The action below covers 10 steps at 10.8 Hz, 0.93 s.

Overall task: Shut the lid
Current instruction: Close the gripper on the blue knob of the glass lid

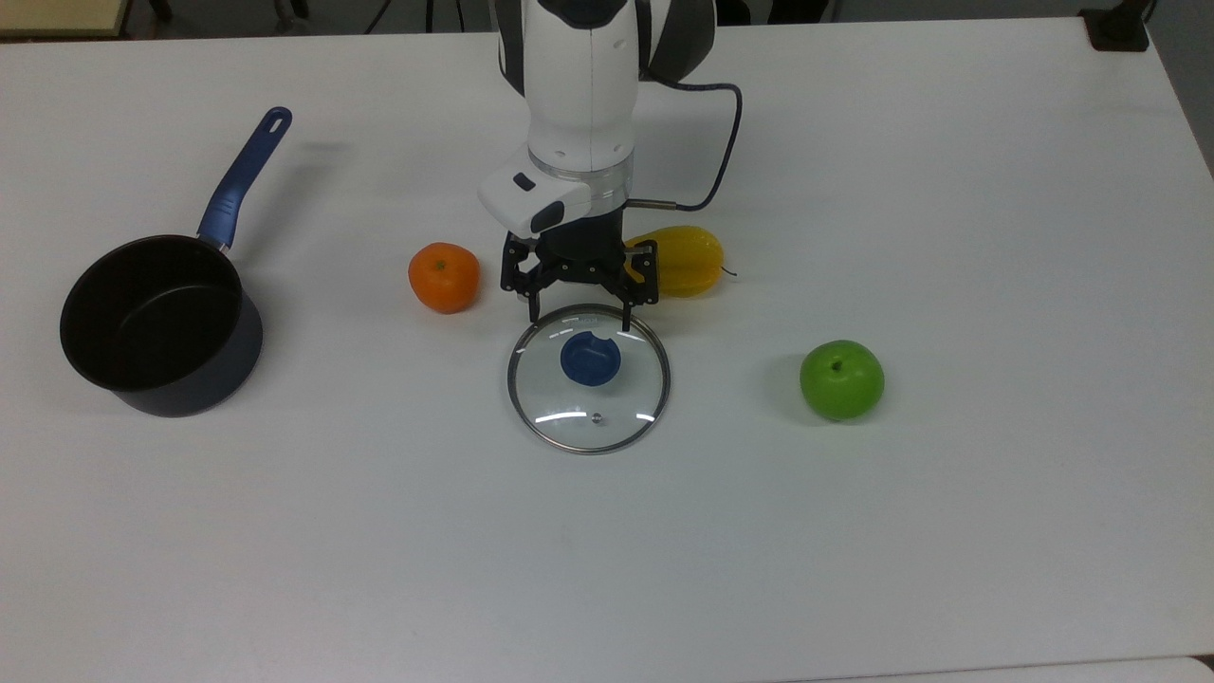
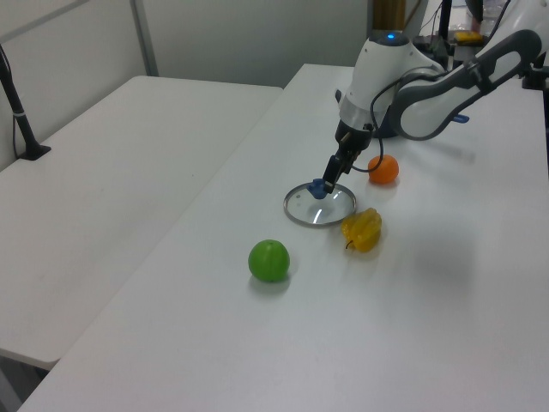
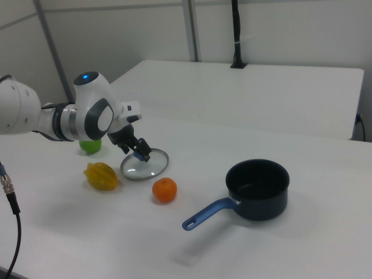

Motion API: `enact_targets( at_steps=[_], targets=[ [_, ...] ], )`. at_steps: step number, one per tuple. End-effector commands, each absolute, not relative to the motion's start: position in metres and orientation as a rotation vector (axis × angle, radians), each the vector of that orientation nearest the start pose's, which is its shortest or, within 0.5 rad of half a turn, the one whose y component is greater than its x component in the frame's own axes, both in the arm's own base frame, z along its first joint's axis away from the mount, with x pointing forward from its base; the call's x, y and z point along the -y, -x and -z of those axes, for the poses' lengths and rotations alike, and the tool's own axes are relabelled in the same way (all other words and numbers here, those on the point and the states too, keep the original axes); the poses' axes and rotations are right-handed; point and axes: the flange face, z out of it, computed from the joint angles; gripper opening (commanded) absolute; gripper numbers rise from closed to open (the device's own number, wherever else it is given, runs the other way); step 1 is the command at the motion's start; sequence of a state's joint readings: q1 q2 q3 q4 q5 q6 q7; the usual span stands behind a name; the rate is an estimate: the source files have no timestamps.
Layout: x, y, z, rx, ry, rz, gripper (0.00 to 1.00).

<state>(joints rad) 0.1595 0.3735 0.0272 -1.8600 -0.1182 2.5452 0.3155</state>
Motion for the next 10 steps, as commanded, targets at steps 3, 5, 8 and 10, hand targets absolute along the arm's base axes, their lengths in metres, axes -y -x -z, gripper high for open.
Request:
enact_targets(
  at_steps=[3, 5, 8, 10],
  targets=[
    [-0.142, -0.67, -0.336, -0.058, 3.102, 0.606, 1.0],
    [-0.143, -0.673, -0.33, -0.056, 3.105, 0.6, 1.0],
    [-0.144, -0.678, -0.335, -0.108, 3.092, 0.621, 1.0],
    [-0.144, -0.678, -0.334, -0.086, 3.108, 0.631, 0.9]
  ],
)
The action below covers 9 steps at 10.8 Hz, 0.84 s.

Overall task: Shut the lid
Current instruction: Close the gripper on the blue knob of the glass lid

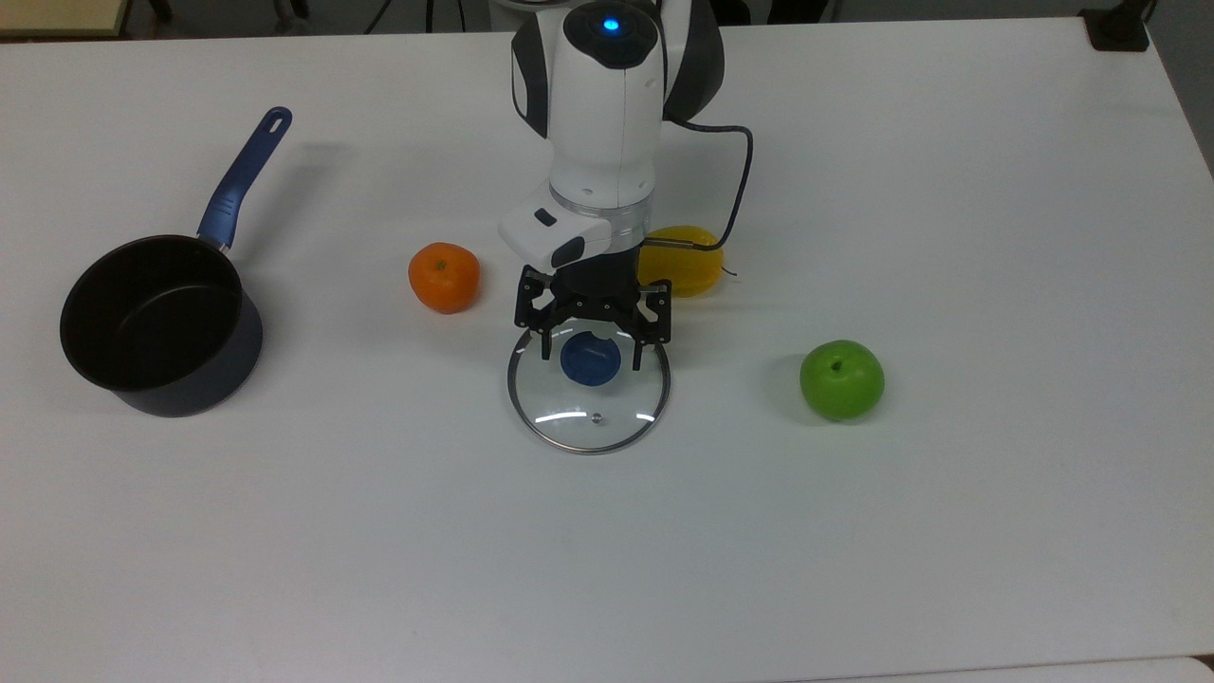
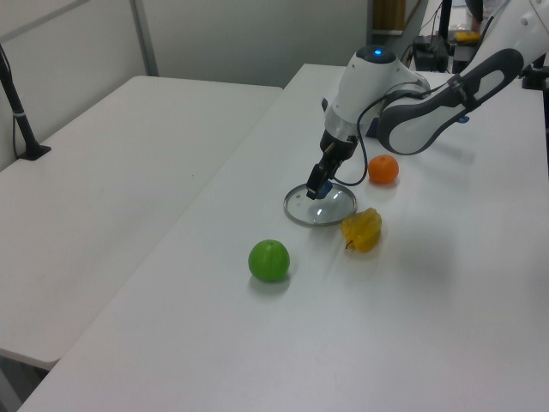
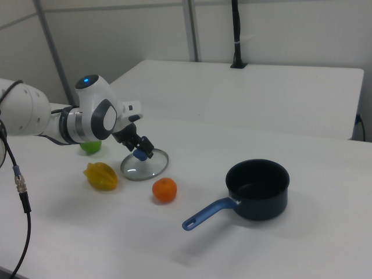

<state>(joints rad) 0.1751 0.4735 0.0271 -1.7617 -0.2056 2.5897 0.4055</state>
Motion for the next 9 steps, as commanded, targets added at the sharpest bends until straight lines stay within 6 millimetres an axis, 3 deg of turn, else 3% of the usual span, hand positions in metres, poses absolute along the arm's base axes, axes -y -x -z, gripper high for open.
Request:
enact_targets(
  at_steps=[1, 4, 7, 9],
  targets=[
    [-0.1453, -0.6775, -0.3343, -0.08, 3.109, 0.632, 0.86],
    [-0.1462, -0.6763, -0.3325, -0.07, 3.116, 0.626, 0.81],
    [-0.1538, -0.6729, -0.3305, -0.05, 3.121, 0.611, 0.58],
    [-0.1536, -0.6726, -0.335, -0.054, 3.121, 0.614, 0.51]
  ],
)
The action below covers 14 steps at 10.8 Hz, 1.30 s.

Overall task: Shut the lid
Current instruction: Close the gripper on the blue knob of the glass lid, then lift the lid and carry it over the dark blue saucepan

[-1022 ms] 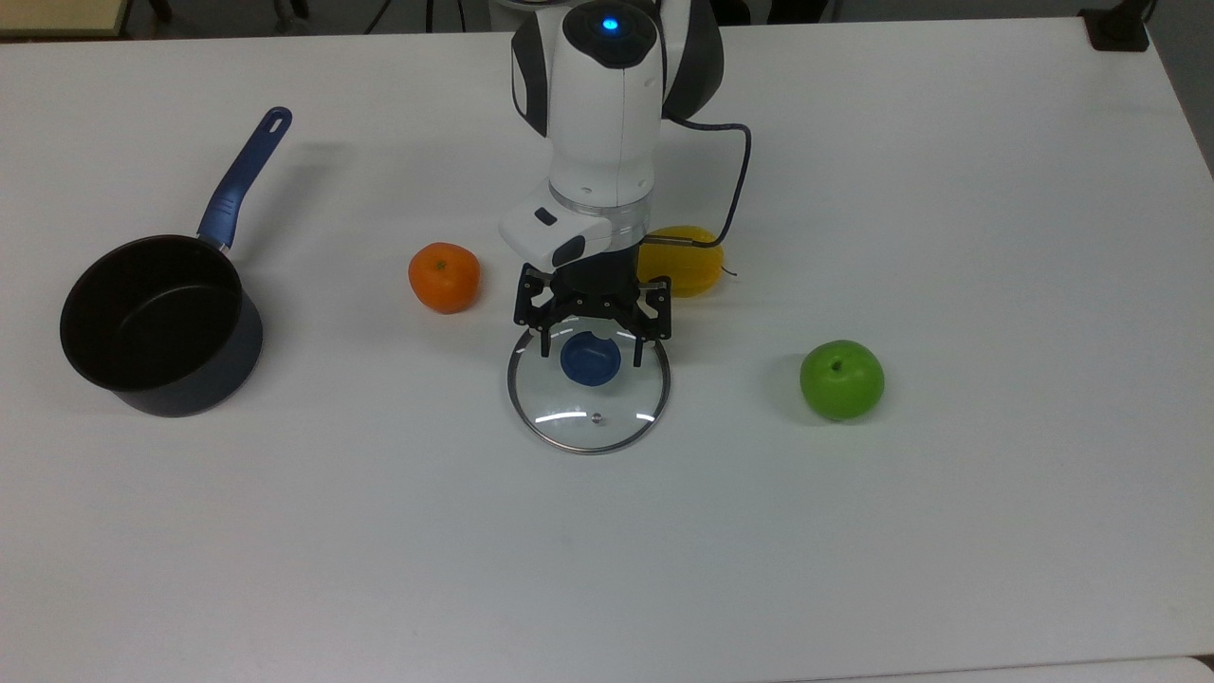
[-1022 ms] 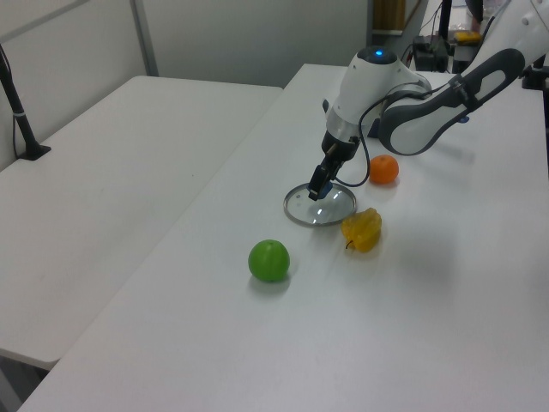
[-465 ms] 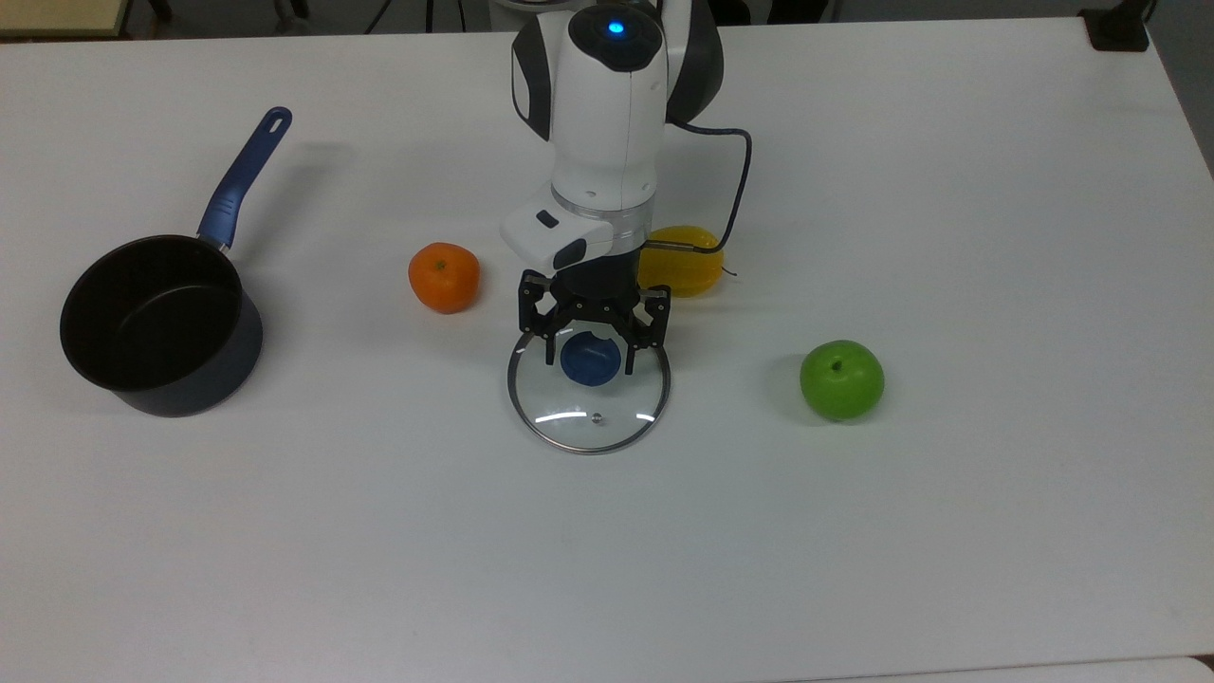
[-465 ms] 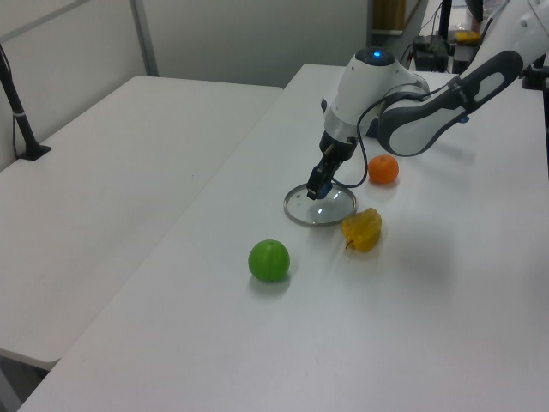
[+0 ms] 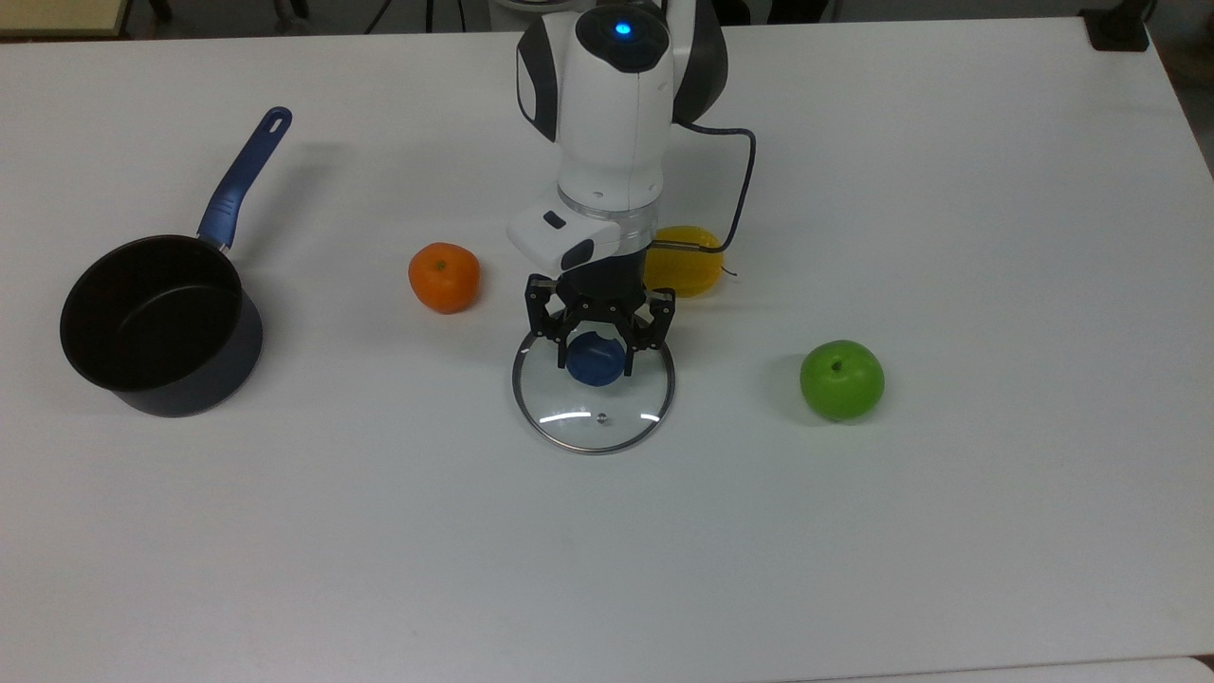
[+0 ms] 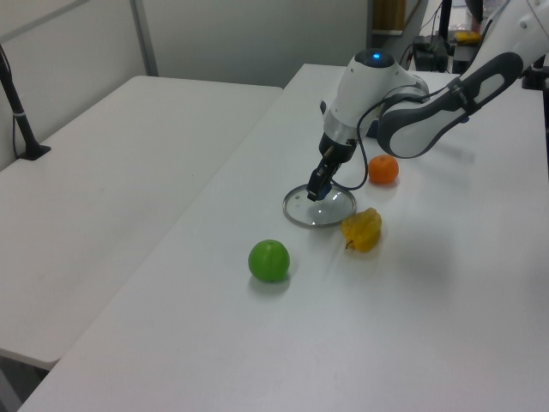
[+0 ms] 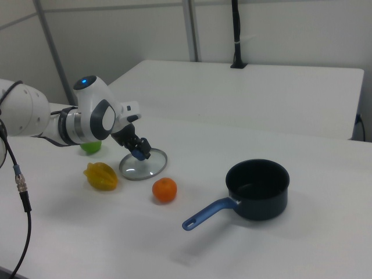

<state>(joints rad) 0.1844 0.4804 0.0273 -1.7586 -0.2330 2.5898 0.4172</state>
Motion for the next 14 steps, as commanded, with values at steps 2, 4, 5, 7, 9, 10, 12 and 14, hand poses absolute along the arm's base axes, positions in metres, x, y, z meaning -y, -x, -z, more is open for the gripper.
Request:
enact_targets(
  at_steps=[2, 4, 5, 7, 9, 10, 12, 14],
  targets=[
    [-0.149, -0.671, -0.349, -0.09, 3.14, 0.586, 0.51],
    [-0.139, -0.668, -0.372, -0.122, 3.157, 0.572, 0.51],
    [-0.127, -0.667, -0.388, -0.15, 3.164, 0.58, 0.51],
    [-0.097, -0.667, -0.413, -0.214, 3.177, 0.584, 0.51],
    [-0.049, -0.669, -0.436, -0.223, 3.189, 0.629, 0.51],
    [-0.01, -0.675, -0.452, -0.237, 3.2, 0.668, 0.51],
    [0.06, -0.681, -0.472, -0.269, 3.233, 0.656, 0.51],
    [0.116, -0.676, -0.482, -0.302, 3.228, 0.659, 0.51]
  ],
)
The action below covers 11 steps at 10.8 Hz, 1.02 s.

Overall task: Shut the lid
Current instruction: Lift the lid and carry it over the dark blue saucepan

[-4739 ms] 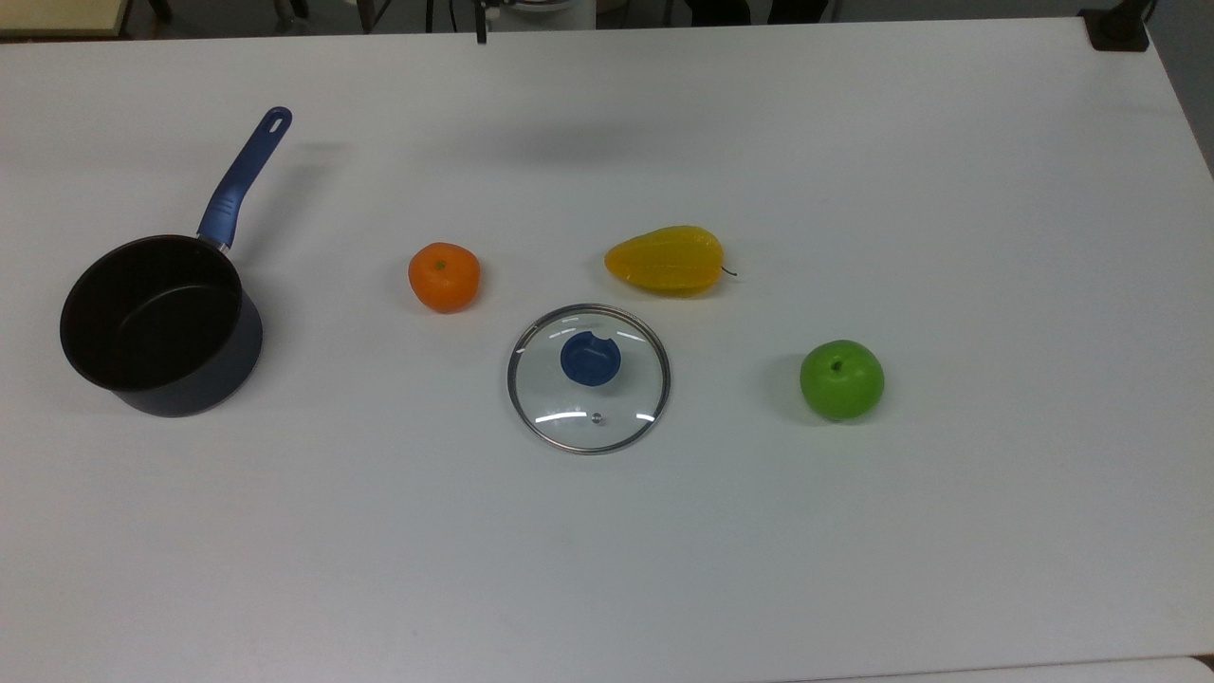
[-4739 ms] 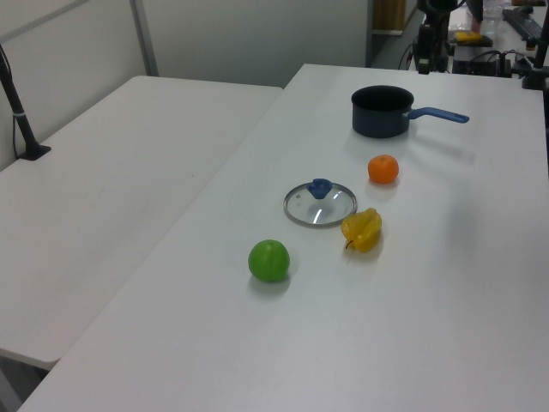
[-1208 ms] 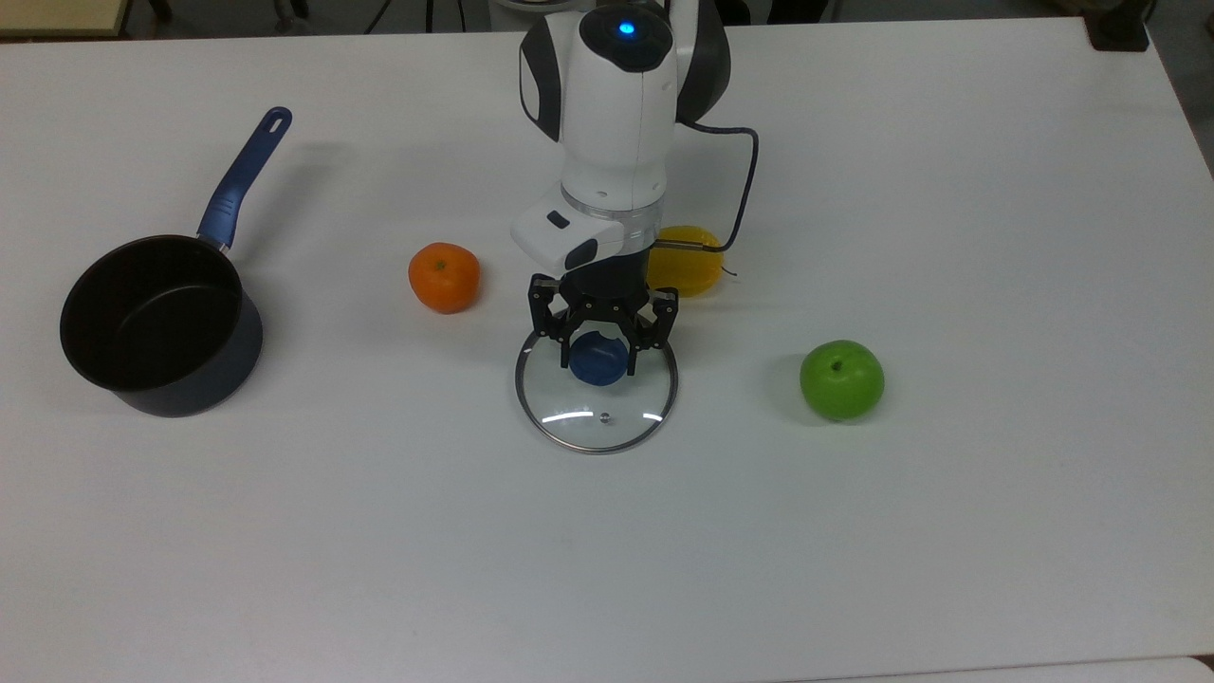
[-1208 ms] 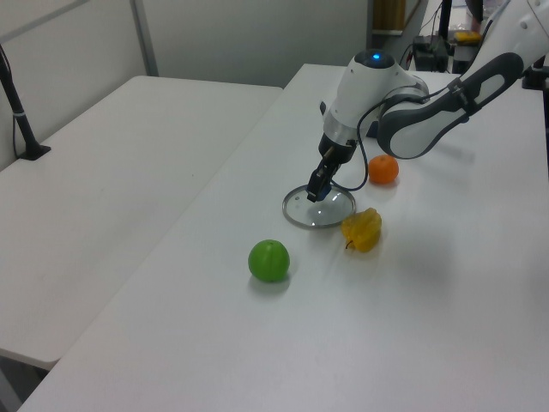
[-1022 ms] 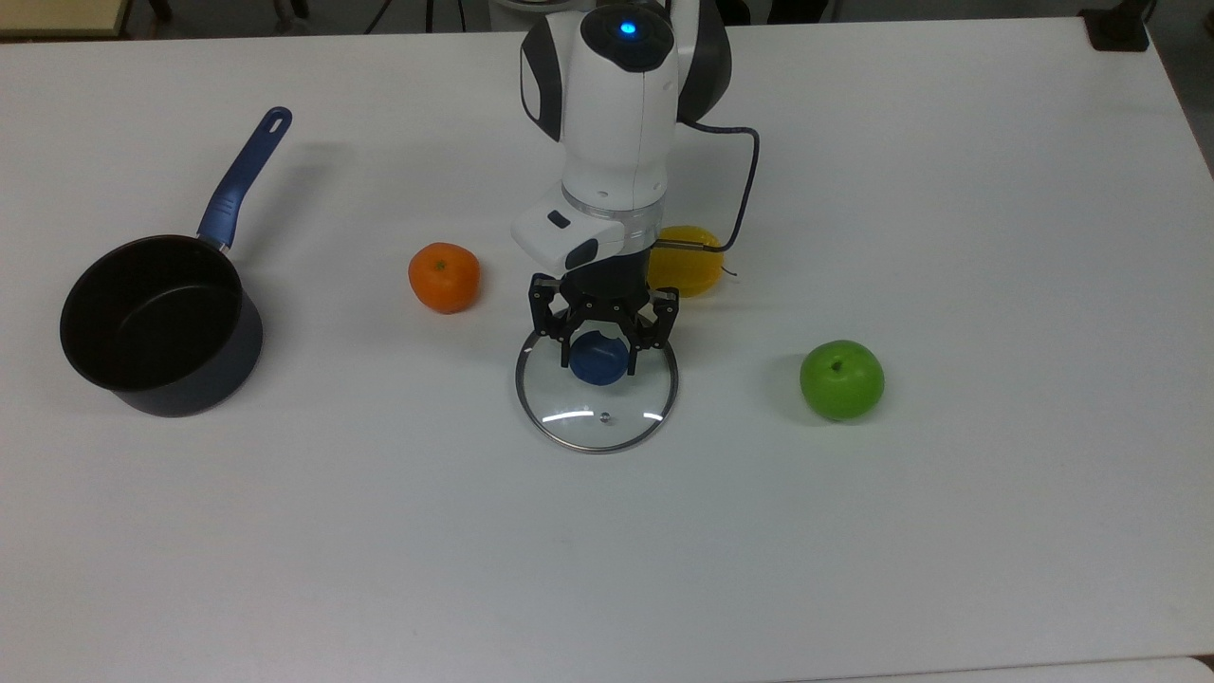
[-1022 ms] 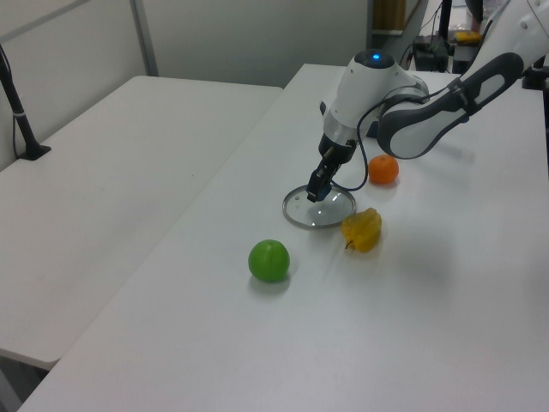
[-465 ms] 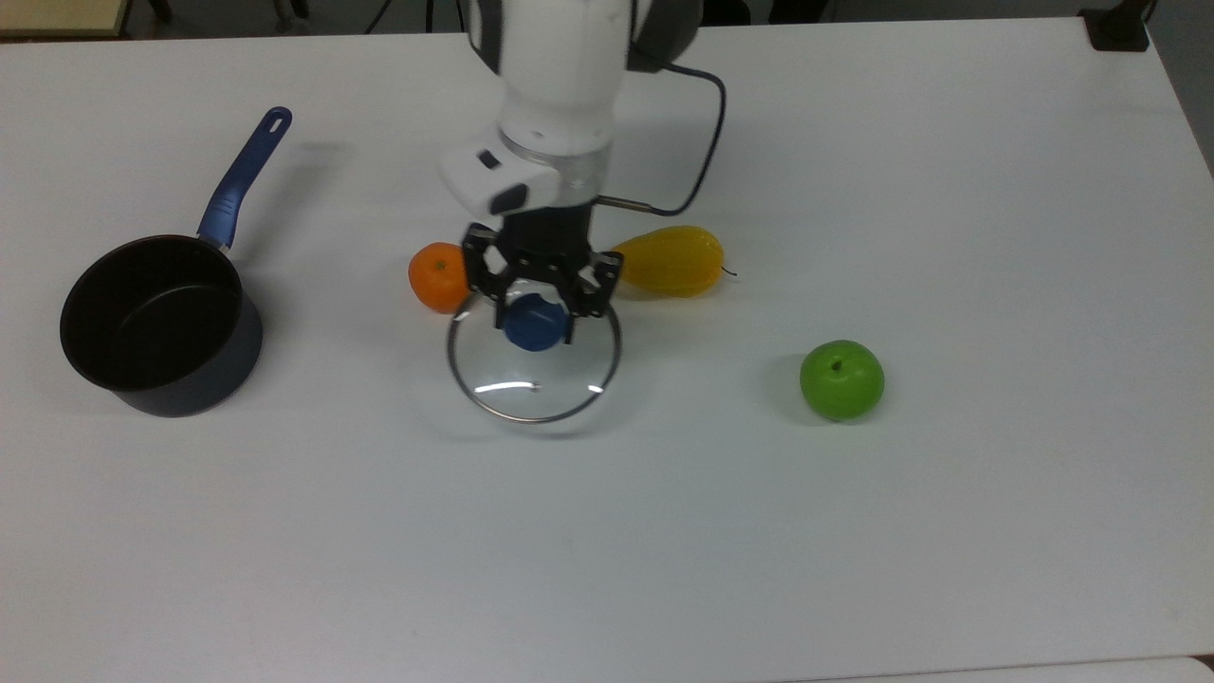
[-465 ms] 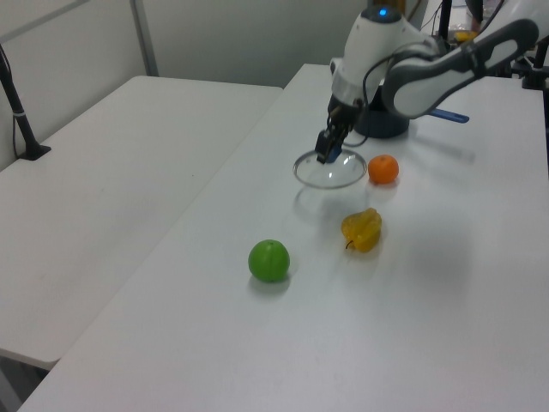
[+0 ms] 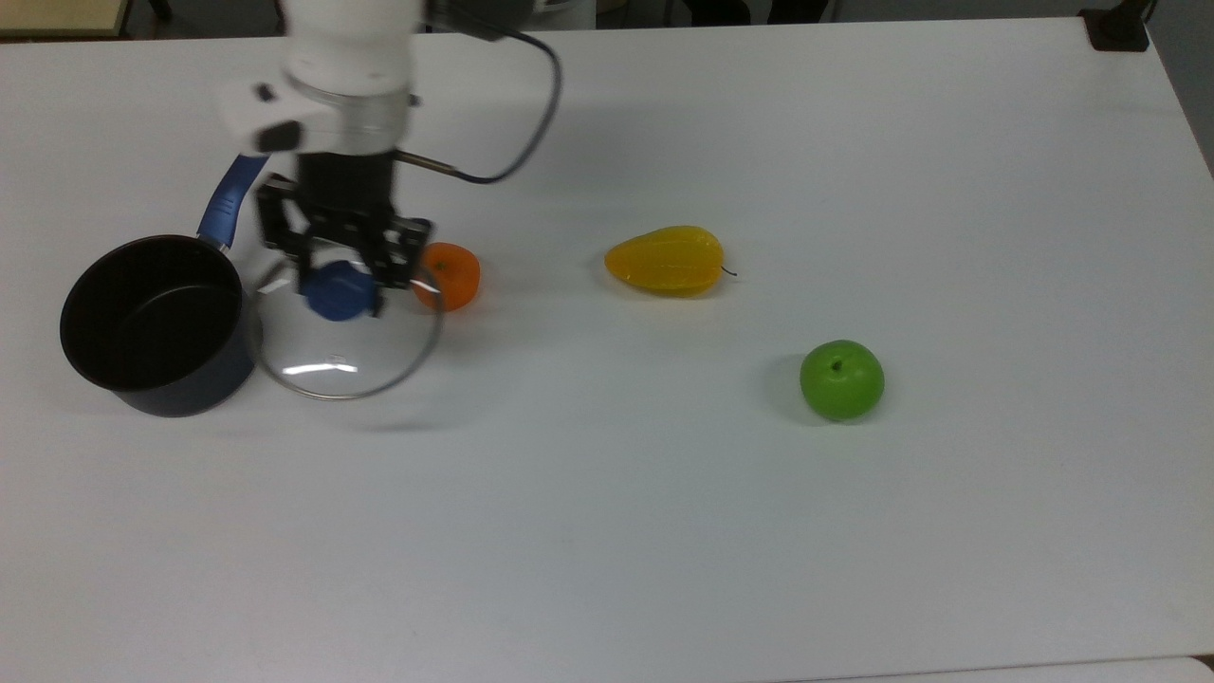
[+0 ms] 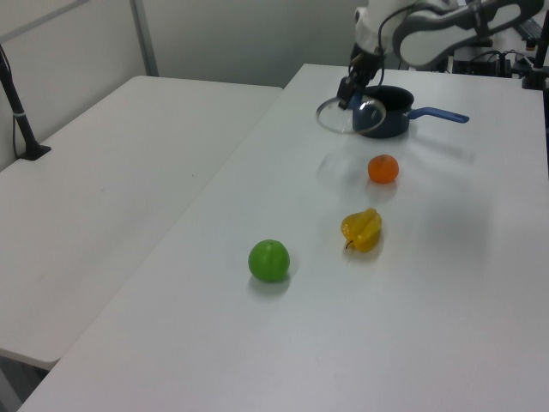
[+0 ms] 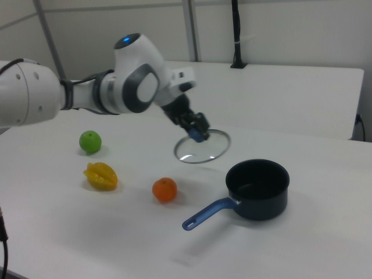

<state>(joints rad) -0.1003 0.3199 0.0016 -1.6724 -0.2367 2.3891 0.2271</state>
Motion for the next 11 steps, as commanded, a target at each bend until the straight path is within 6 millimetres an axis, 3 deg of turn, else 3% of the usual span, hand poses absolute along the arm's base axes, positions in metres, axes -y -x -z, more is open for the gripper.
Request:
enact_targets(
  at_steps=[1, 2, 4, 7, 9, 11],
  targets=[
    [0.142, -0.676, -0.489, -0.342, 3.201, 0.673, 0.51],
    [0.17, -0.675, -0.496, -0.407, 3.17, 0.681, 0.51],
    [0.218, -0.673, -0.48, -0.529, 3.14, 0.642, 0.51],
    [0.266, -0.663, -0.466, -0.667, 3.089, 0.633, 0.52],
    [0.277, -0.665, -0.455, -0.652, 3.069, 0.633, 0.52],
    [0.275, -0.67, -0.446, -0.637, 3.074, 0.625, 0.52]
  ],
)
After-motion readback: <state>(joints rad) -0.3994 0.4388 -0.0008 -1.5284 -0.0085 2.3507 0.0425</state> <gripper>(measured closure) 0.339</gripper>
